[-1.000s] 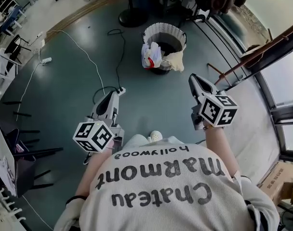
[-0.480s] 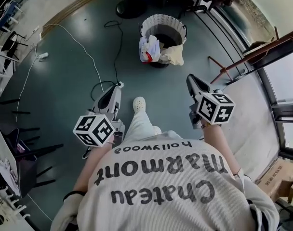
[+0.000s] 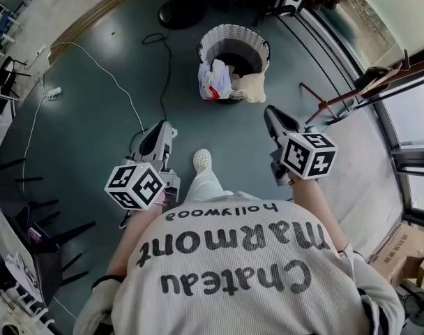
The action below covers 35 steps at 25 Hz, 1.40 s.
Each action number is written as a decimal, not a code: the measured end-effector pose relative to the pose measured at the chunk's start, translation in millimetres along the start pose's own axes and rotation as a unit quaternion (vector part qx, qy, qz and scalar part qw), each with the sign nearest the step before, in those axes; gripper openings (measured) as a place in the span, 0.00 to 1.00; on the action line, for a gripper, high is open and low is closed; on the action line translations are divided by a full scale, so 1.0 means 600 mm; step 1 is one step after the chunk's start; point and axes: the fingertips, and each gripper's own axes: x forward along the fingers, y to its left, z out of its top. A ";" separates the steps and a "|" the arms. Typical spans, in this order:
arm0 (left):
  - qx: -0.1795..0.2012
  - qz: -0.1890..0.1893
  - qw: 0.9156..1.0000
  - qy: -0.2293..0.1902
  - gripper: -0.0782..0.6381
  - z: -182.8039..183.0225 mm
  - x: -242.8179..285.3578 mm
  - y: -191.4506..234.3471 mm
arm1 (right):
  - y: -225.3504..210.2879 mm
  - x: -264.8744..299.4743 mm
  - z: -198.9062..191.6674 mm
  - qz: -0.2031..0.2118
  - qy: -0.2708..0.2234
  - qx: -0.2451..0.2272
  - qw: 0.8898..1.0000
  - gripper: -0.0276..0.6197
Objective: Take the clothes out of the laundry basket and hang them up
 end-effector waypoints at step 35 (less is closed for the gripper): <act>-0.009 0.028 1.000 0.010 0.12 0.000 0.275 0.325 | -0.108 0.577 -0.247 0.137 0.337 -0.339 0.867 0.35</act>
